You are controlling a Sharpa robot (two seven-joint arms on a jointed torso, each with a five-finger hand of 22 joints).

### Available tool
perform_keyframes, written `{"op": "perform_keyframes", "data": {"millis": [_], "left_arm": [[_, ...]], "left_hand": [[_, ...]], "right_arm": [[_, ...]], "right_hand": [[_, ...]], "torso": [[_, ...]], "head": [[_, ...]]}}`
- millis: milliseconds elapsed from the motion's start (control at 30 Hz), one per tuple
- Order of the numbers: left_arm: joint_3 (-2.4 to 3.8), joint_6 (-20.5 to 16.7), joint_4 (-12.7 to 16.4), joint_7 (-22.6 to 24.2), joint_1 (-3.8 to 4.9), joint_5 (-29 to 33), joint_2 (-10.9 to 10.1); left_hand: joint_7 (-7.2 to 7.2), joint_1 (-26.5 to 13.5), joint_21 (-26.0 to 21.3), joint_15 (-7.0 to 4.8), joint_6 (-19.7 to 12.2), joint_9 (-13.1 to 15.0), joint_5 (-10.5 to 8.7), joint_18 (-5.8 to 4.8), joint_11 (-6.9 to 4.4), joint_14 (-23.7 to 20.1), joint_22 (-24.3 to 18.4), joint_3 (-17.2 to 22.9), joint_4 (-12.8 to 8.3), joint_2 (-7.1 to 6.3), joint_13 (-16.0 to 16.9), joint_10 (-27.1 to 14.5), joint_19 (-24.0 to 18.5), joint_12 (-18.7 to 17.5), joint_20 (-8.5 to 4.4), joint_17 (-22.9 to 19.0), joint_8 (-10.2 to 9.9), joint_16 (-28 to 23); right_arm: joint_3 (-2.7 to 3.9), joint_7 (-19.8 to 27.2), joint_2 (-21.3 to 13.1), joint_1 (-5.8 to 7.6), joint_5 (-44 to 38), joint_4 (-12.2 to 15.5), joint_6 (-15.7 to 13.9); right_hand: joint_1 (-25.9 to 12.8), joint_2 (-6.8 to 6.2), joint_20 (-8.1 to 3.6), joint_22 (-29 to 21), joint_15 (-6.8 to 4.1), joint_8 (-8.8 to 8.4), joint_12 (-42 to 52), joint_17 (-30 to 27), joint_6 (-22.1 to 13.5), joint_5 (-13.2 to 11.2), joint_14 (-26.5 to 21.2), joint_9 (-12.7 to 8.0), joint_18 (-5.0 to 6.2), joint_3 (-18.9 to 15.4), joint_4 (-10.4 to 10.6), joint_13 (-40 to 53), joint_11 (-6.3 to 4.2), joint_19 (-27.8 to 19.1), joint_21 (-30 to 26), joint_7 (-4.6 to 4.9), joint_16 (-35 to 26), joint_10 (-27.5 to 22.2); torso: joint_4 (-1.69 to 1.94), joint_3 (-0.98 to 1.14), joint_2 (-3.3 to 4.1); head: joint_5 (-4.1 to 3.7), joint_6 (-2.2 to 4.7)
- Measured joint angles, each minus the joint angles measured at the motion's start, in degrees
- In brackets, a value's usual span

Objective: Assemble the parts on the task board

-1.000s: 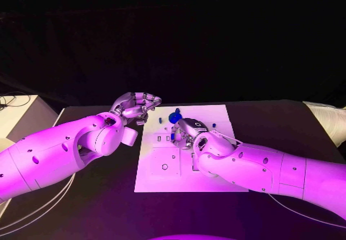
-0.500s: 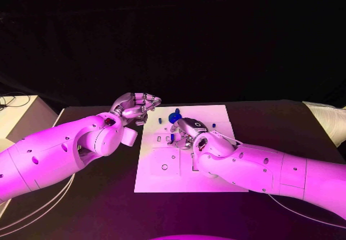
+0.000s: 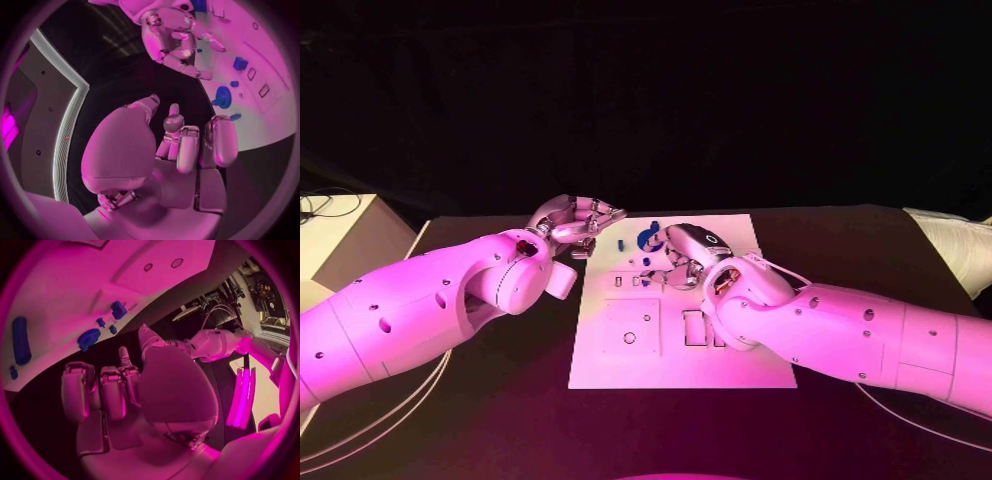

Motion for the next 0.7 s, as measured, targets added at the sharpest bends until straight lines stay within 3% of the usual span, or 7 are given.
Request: {"op": "perform_keyframes", "data": {"millis": [167,367,433,567,700], "left_arm": [[-0.06,0.73,-2.26,-5.9,0.04,-4.41,1.52],[-0.13,4.08,-5.64,-15.69,0.6,-11.22,4.13],[-0.29,5.97,-6.24,-19.34,1.0,-14.03,4.9],[-1.22,9.43,-7.04,-25.47,1.96,-19.54,6.32],[-2.8,12.42,-7.85,-30.18,3.98,-24.14,8.1]], "left_hand": [[-0.3,-3.68,0.27,-0.4,0.3,1.24,0.0,0.0,-0.56,0.0,0.95,-0.85,0.1,0.46,4.35,2.11,0.51,2.4,-0.51,0.0,1.17,0.0],[-0.88,-4.62,0.27,-0.82,0.39,2.88,0.0,0.0,-0.88,0.0,1.03,0.73,0.0,0.78,5.21,2.42,0.81,2.79,-0.81,0.0,2.66,0.0],[-1.18,-4.89,0.27,-1.02,0.69,3.99,0.0,0.0,-1.11,0.2,0.92,1.71,0.01,0.51,5.25,2.19,0.81,2.78,-0.81,0.0,4.11,0.0],[-1.87,-7.02,0.27,-1.76,0.58,7.21,0.0,0.0,-1.43,0.08,0.96,3.02,0.06,-0.26,5.95,2.31,1.12,2.78,-1.12,0.0,7.31,0.0],[-2.37,-8.75,0.27,-1.85,0.08,9.95,0.0,0.01,-1.81,0.0,1.19,3.54,0.0,-0.59,6.38,2.29,1.1,2.79,-1.54,0.0,9.53,0.0]], "right_arm": [[0.4,5.8,-3.91,2.19,4.46,2.38,0.21],[0.85,10.2,-10.94,5.03,11.25,5.21,0.69],[0.89,10.93,-12.95,5.88,14.02,5.34,0.7],[0.94,11.82,-15.77,7.24,19.09,5.31,0.69],[1.0,12.25,-17.92,8.16,22.96,5.13,0.65]], "right_hand": [[0.62,-0.01,0.0,0.0,0.0,0.69,0.0,0.0,0.0,3.44,0.0,0.19,0.0,0.24,-0.24,0.05,0.0,0.0,0.0,0.0,0.0,0.0],[2.13,-0.63,0.0,-0.01,0.0,2.7,-0.12,0.0,0.4,9.36,0.0,0.82,0.0,2.16,-0.71,0.05,0.0,0.0,-1.79,-0.4,0.0,0.0],[2.17,-0.66,0.0,-0.01,0.0,2.89,-0.12,0.0,0.4,9.95,0.0,0.9,0.0,2.3,-0.85,0.04,0.0,0.0,-1.86,-0.4,0.0,0.0],[2.17,-0.66,0.0,-0.01,0.0,3.32,-0.12,0.0,0.6,9.95,0.0,1.0,0.0,2.3,-0.85,0.04,0.0,0.0,-1.86,-0.6,0.0,0.0],[2.17,-0.67,0.0,-0.01,0.0,3.32,-0.12,0.0,0.6,9.95,0.0,1.06,0.0,2.46,-0.7,0.04,0.0,0.0,-1.86,-0.6,0.0,0.0]], "torso": [[-0.2,-0.22,-0.45],[-0.37,-0.58,-1.11],[-0.36,-0.71,-1.25],[-0.38,-0.87,-1.56],[-0.3,-0.88,-1.8]], "head": [[0.32,0.13],[0.58,0.35],[0.64,0.43],[0.78,0.39],[0.88,0.2]]}}
